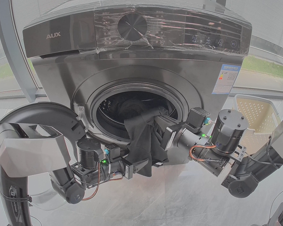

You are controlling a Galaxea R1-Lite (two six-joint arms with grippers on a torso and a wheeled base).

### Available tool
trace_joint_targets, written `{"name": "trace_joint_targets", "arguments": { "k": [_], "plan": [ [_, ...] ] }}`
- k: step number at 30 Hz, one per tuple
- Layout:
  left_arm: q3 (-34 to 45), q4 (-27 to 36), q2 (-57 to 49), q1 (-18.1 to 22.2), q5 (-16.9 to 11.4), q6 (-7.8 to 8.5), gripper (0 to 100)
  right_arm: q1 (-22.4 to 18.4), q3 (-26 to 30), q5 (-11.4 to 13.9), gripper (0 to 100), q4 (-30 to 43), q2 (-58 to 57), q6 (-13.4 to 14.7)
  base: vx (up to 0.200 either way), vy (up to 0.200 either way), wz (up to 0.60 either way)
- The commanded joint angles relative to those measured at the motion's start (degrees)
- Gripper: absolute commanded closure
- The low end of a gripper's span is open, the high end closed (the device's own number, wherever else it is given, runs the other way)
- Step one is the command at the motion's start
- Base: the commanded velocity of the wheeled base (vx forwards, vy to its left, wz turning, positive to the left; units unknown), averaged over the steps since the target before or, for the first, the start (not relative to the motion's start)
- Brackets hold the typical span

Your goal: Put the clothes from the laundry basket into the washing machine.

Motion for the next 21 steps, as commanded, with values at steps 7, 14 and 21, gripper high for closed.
{"name": "trace_joint_targets", "arguments": {
  "k": [7,14,21],
  "plan": [
    [1.41,-4.81,-1.02,-2.26,0.4,-1.37,100,-0.43,1.36,-0.08,100,-0.78,0.15,0.01,0.0,0.0,0.0],
    [11.17,-9.03,-10.69,-2.79,0.31,-1.37,100,-2.36,1.71,-0.08,100,-0.78,2.69,-0.08,0.0,0.0,0.0],
    [15.3,-9.38,-17.98,-2.88,0.23,-1.46,100,-2.19,1.89,-0.17,100,-0.78,3.4,-0.26,0.0,0.0,0.0]
  ]
}}
